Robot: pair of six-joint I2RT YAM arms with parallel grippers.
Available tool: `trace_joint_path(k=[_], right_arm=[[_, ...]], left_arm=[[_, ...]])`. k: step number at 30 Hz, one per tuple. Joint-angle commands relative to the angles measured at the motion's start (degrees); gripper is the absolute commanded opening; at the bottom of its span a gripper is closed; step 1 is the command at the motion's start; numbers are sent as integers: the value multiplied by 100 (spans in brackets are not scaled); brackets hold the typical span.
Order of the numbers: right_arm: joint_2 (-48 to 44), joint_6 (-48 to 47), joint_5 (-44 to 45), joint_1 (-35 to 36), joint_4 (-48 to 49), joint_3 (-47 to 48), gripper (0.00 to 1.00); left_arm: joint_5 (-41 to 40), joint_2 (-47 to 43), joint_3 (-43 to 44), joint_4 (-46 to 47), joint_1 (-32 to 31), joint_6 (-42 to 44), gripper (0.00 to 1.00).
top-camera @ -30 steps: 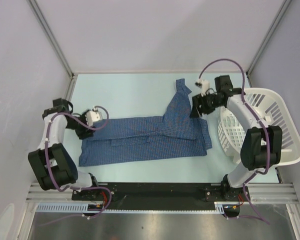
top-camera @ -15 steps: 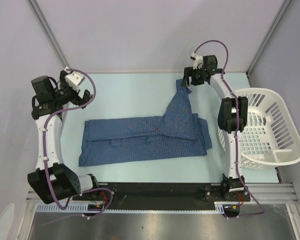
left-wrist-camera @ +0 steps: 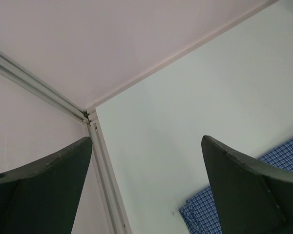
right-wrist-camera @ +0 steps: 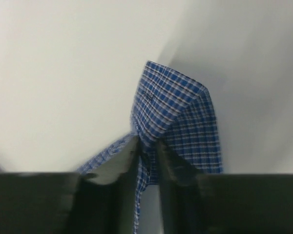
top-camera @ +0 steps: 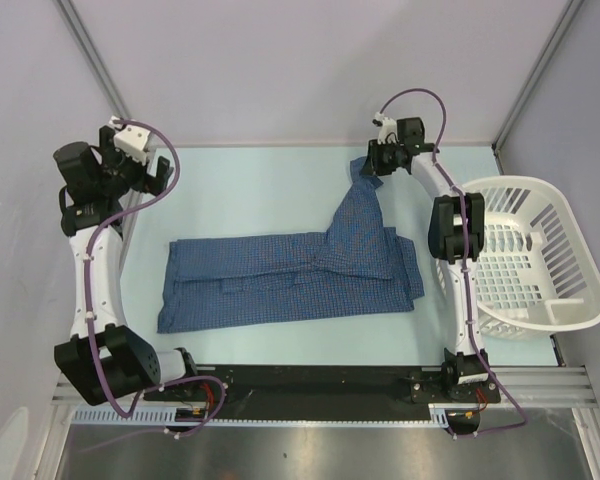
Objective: Fold and stack the long sleeve shirts
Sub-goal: Fold the shirt
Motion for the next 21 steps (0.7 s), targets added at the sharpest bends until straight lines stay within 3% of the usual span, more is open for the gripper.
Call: trace_joint_path(k=[1,2,4,9,11,13,16,21], right_arm=[[-133,52,-726,62,189,291,8],[-272,26,-788,62,102,256,0],[-501,61,-1086,62,92,116,0],[-2134,-79,-2130,238,444,-1367,0],[-2592,-438,-2474,474,174,-1764,0],[-3155,-1368,-2975,676,-344,-2090,0],[-3779,-2704,-3231,1098,-1792,-2459,0],[-4851,-3094,-3056,1748,-1763,-3503,0]], left_arm=[[51,-90,189,458,-31,-211,99],[112,-116,216,388,-22,-211,99],[445,-160,260,283,-22,-63,99],[1306,-546,49,-86,-136,332,100],[1675,-704,-144,-411,-311,815,99],[2052,-1028,-511,-570,-435,1411,99],[2378,-1468,-1030,-684,-847,2097,99],[2450,-1689,-1366,-711,-2129,2223,99]])
